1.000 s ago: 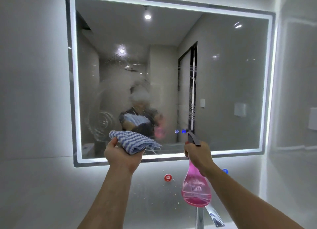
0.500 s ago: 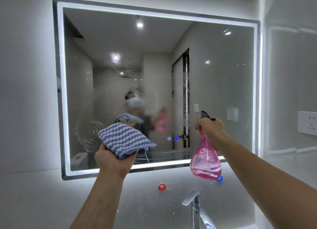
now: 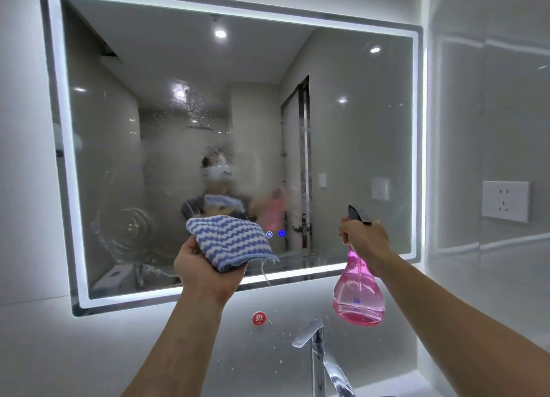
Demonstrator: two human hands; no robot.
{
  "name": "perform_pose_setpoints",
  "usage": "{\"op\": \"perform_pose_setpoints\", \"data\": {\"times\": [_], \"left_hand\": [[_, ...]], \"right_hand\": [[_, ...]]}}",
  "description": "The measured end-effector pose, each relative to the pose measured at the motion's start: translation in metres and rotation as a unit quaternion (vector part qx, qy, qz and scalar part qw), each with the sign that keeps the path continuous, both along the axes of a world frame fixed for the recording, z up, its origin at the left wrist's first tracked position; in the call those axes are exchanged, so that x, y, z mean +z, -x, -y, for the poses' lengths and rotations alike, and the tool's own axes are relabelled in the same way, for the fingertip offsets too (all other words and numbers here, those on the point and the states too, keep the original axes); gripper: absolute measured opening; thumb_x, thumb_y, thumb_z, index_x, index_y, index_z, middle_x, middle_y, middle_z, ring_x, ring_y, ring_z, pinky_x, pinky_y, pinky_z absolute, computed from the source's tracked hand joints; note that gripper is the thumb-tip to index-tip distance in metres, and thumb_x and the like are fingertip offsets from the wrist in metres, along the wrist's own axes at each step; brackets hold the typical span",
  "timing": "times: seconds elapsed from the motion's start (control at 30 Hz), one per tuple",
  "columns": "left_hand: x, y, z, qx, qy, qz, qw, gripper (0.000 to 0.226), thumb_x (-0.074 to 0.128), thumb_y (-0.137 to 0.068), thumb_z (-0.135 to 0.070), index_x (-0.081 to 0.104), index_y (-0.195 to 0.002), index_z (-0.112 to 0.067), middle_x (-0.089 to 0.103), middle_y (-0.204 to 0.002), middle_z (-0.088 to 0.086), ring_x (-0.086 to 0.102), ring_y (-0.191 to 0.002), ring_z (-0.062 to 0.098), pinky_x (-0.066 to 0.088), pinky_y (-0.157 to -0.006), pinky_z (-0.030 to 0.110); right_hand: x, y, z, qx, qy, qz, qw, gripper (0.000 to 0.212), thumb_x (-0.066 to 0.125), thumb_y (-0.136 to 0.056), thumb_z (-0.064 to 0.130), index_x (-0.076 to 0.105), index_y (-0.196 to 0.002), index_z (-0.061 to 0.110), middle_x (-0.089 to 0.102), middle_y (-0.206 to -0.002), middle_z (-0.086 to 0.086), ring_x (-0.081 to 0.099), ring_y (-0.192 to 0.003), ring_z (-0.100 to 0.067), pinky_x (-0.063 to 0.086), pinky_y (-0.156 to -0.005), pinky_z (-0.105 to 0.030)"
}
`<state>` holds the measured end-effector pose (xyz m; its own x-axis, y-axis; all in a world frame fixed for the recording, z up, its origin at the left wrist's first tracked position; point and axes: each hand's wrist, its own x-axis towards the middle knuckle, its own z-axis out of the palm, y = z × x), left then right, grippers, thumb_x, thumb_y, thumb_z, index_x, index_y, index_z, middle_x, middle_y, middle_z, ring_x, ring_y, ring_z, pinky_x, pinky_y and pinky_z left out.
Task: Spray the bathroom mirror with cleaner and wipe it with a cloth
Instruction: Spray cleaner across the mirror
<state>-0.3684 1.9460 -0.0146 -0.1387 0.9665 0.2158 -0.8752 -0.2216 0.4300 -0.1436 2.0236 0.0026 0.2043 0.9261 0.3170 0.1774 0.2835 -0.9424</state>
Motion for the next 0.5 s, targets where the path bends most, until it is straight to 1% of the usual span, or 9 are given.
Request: {"op": "perform_pose_setpoints", "data": {"times": [0.13, 0.23, 0.3, 0.43, 0.5], "left_hand": [[-0.001, -0.017, -0.006, -0.013, 0.003, -0.027, 1.000, 0.049, 0.030, -0.096, -0.047, 0.060, -0.113, -0.011, 0.061, -0.118, 0.018, 0.058, -0.104, 0.038, 0.048, -0.074, 0.052], [-0.001, -0.030, -0.010, -0.016, 0.008, -0.046, 0.999, 0.056, 0.032, -0.094, -0.052, 0.055, -0.126, -0.012, 0.059, -0.124, 0.018, 0.058, -0.106, 0.038, 0.048, -0.074, 0.052], [0.000, -0.039, -0.013, -0.021, 0.019, -0.058, 0.998, 0.059, 0.033, -0.094, -0.053, 0.051, -0.132, -0.012, 0.056, -0.129, 0.019, 0.056, -0.109, 0.039, 0.048, -0.076, 0.053], [-0.001, -0.054, -0.016, -0.026, 0.026, -0.064, 0.997, 0.060, 0.033, -0.094, -0.052, 0.047, -0.136, -0.012, 0.054, -0.134, 0.019, 0.056, -0.110, 0.039, 0.049, -0.076, 0.053], [-0.003, -0.064, -0.018, -0.023, 0.035, -0.066, 0.997, 0.060, 0.033, -0.095, -0.052, 0.046, -0.137, -0.011, 0.053, -0.134, 0.020, 0.055, -0.113, 0.041, 0.048, -0.082, 0.055]], "right_hand": [[-0.016, -0.018, -0.003, -0.014, 0.018, -0.019, 1.000, 0.010, 0.050, -0.072, 0.007, 0.055, -0.063, 0.005, 0.055, -0.067, -0.011, 0.048, -0.061, -0.020, 0.040, -0.057, -0.032], [-0.021, -0.027, -0.007, -0.010, 0.020, -0.011, 1.000, 0.010, 0.048, -0.069, 0.003, 0.050, -0.060, 0.007, 0.049, -0.063, -0.009, 0.043, -0.057, -0.017, 0.036, -0.054, -0.030], [-0.020, -0.034, -0.009, -0.017, 0.024, -0.006, 1.000, 0.012, 0.046, -0.067, 0.001, 0.046, -0.058, 0.008, 0.045, -0.061, -0.007, 0.039, -0.055, -0.015, 0.033, -0.053, -0.028], [-0.026, -0.050, -0.013, -0.042, 0.022, 0.007, 0.999, 0.013, 0.047, -0.061, 0.002, 0.048, -0.050, 0.010, 0.047, -0.058, -0.006, 0.040, -0.053, -0.017, 0.033, -0.053, -0.028], [-0.034, -0.057, -0.016, -0.059, 0.033, 0.010, 0.998, 0.009, 0.048, -0.057, 0.005, 0.050, -0.049, 0.009, 0.050, -0.057, -0.008, 0.043, -0.055, -0.021, 0.036, -0.055, -0.031]]}}
